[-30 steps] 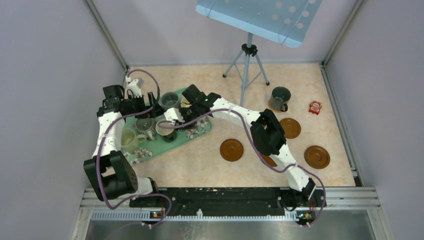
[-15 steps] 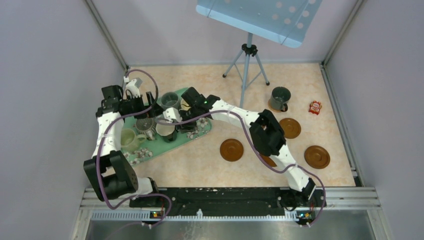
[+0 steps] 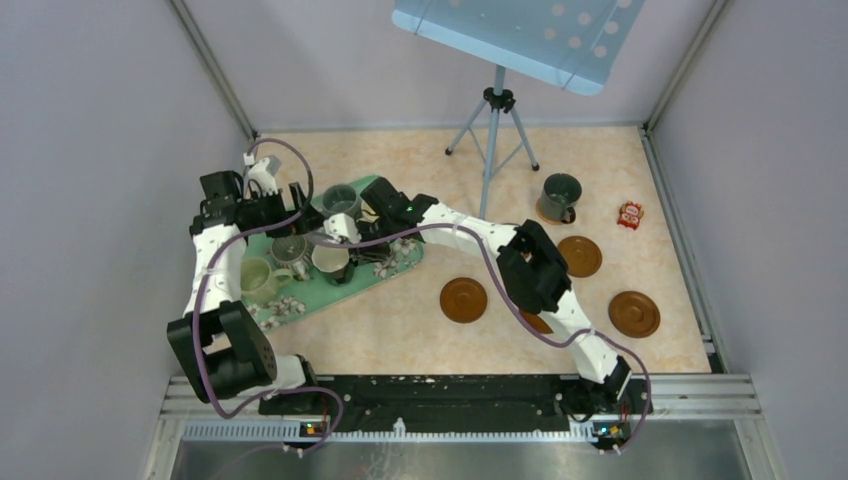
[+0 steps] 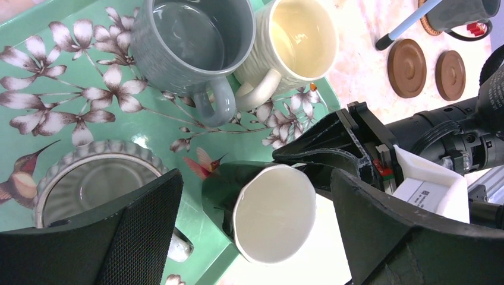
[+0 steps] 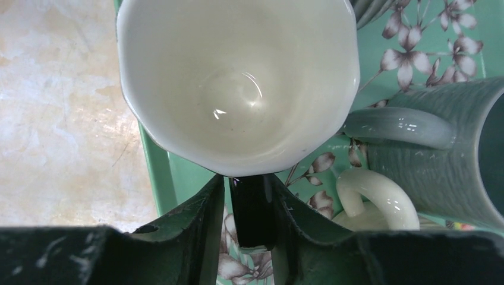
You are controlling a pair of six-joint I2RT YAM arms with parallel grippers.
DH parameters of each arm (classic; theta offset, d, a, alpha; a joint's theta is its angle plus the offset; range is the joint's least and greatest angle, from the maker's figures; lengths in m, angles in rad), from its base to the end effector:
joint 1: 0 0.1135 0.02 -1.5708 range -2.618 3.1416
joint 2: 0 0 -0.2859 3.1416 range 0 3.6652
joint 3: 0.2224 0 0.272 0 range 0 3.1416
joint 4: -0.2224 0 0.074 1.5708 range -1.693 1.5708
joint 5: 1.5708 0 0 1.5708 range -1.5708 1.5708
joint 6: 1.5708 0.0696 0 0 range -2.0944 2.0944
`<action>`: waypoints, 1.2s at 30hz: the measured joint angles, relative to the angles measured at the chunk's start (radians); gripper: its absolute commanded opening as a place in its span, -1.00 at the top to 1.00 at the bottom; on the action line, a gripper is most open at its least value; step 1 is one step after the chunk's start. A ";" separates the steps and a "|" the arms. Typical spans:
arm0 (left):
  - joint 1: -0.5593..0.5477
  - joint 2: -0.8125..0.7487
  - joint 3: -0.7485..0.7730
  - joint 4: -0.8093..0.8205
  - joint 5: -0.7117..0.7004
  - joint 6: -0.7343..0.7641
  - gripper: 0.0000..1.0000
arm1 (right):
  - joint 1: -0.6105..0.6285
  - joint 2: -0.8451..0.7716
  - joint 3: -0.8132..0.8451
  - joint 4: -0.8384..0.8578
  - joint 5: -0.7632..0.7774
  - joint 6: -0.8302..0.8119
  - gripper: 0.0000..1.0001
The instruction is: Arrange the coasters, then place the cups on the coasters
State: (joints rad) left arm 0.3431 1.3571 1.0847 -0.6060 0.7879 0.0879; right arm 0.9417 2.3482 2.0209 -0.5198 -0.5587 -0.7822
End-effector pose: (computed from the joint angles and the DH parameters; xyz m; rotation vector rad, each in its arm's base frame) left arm 0.3082 0.0577 0.2846 0.0476 2.2389 -0.7285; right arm 0.3109 0.4900 0.1891 -1.9620 1.3443 0.7474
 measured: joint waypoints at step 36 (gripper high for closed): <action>0.011 0.008 0.000 0.009 0.014 -0.011 -0.97 | -0.283 -0.814 -0.836 0.175 0.227 0.475 1.00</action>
State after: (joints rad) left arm 0.3546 1.3647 1.0847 -0.5972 0.8017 0.0765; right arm 0.6590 1.5345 1.1851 -0.3447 -0.3313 -0.3077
